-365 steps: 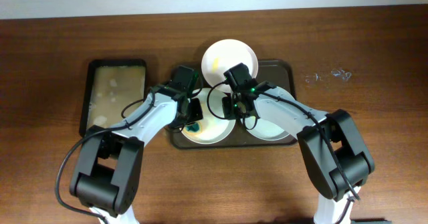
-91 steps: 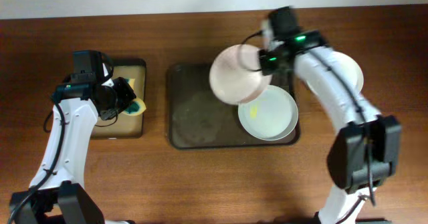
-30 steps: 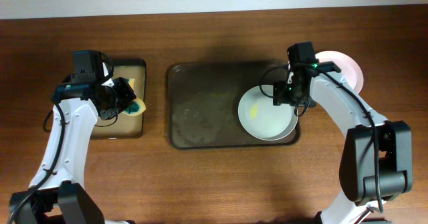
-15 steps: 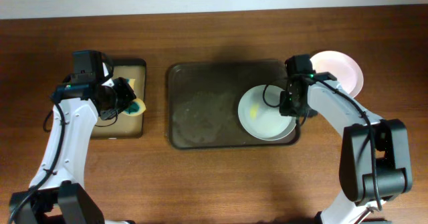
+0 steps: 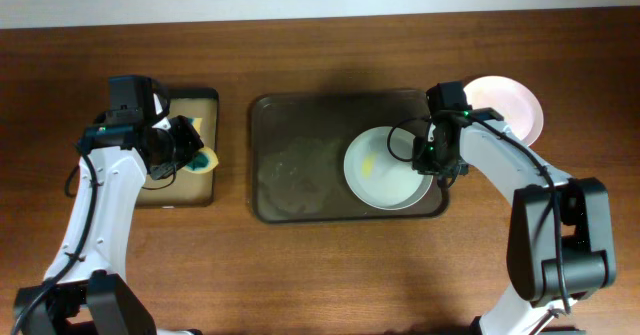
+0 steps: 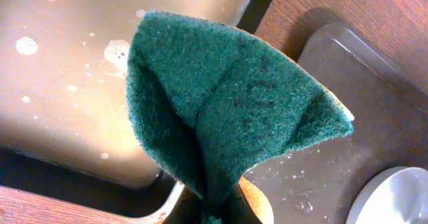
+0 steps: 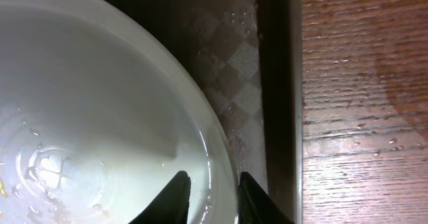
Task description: Clean dirty plates on tray and stack at the side
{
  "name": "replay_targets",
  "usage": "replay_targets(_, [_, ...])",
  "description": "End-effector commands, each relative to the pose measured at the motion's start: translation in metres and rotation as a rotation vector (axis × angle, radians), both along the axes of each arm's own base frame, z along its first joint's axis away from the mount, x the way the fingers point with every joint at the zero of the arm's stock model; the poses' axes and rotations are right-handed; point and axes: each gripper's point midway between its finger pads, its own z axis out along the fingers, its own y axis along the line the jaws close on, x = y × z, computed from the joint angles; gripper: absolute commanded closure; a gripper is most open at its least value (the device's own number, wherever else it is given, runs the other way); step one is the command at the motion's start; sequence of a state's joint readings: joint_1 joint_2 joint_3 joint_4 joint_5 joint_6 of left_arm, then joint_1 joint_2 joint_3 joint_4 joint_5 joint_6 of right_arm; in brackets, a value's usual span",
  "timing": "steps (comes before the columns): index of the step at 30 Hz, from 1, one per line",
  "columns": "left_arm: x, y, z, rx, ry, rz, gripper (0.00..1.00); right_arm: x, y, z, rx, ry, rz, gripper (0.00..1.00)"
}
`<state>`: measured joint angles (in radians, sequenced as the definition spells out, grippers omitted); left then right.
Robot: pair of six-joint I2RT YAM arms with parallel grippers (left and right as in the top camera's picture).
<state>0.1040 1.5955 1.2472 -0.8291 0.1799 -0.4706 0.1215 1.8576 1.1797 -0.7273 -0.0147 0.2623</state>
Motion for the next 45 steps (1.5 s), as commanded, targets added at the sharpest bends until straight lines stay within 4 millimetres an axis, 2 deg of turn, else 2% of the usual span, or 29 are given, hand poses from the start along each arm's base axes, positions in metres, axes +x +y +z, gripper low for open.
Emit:
replay_targets(1, [0.002, -0.02, 0.005, -0.028, -0.035, -0.114, 1.0, -0.003, -0.004, -0.02, -0.015, 0.043, -0.053, 0.75])
replay_targets(5, [0.005, -0.05, 0.008, -0.02, -0.066, -0.226, 1.0, -0.002, 0.009, -0.038, 0.06, 0.073, -0.048, 0.75])
replay_targets(10, [0.005, -0.1, 0.011, -0.01, -0.106, -0.376, 1.0, -0.005, 0.027, -0.04, 0.162, 0.097, -0.034, 0.96])
replay_targets(13, [0.002, -0.121, 0.012, -0.013, -0.118, -0.43, 1.0, -0.011, 0.036, -0.039, 0.175, 0.116, -0.014, 0.94])
replay_targets(17, [0.005, -0.158, 0.013, -0.02, -0.169, -0.52, 1.0, -0.013, 0.058, -0.039, 0.171, 0.103, 0.079, 0.87])
replay_targets(18, [0.005, -0.167, 0.013, -0.022, -0.178, -0.54, 1.0, -0.012, 0.062, -0.039, 0.172, 0.093, 0.091, 0.88])
replay_targets(19, [0.005, -0.177, 0.011, -0.025, -0.187, -0.565, 1.0, -0.01, 0.066, -0.039, 0.174, 0.083, 0.111, 0.96])
replay_targets(20, [0.004, -0.187, 0.008, -0.027, -0.19, -0.587, 1.0, -0.009, 0.07, -0.038, 0.173, 0.071, 0.141, 0.96])
replay_targets(22, [0.003, -0.204, -0.002, -0.03, -0.182, -0.628, 1.0, -0.008, 0.078, -0.038, 0.166, 0.049, 0.229, 0.96])
replay_targets(25, [-0.003, -0.222, -0.024, -0.036, -0.137, -0.663, 1.0, -0.008, 0.084, -0.037, 0.163, 0.037, 0.27, 0.96])
replay_targets(27, [-0.005, -0.229, -0.033, -0.038, -0.121, -0.679, 1.0, -0.006, 0.085, -0.037, 0.17, 0.028, 0.272, 0.96])
replay_targets(29, [-0.008, -0.239, -0.048, -0.055, -0.082, -0.66, 1.0, -0.004, 0.093, -0.035, 0.201, 0.008, 0.35, 0.96])
replay_targets(33, [-0.015, -0.251, -0.072, -0.068, -0.019, -0.64, 1.0, -0.004, 0.096, -0.034, 0.218, 0.006, 0.356, 0.96])
replay_targets(39, [-0.019, -0.265, -0.096, -0.098, 0.036, -0.579, 1.0, 0.0, 0.098, -0.033, 0.227, -0.016, 0.361, 0.96])
replay_targets(43, [-0.015, -0.282, -0.116, -0.137, 0.048, -0.51, 1.0, 0.0, 0.098, -0.033, 0.226, -0.016, 0.359, 0.96])
replay_targets(45, [-0.015, -0.284, -0.13, -0.136, 0.066, -0.501, 1.0, 0.0, 0.098, -0.033, 0.226, -0.015, 0.359, 0.96])
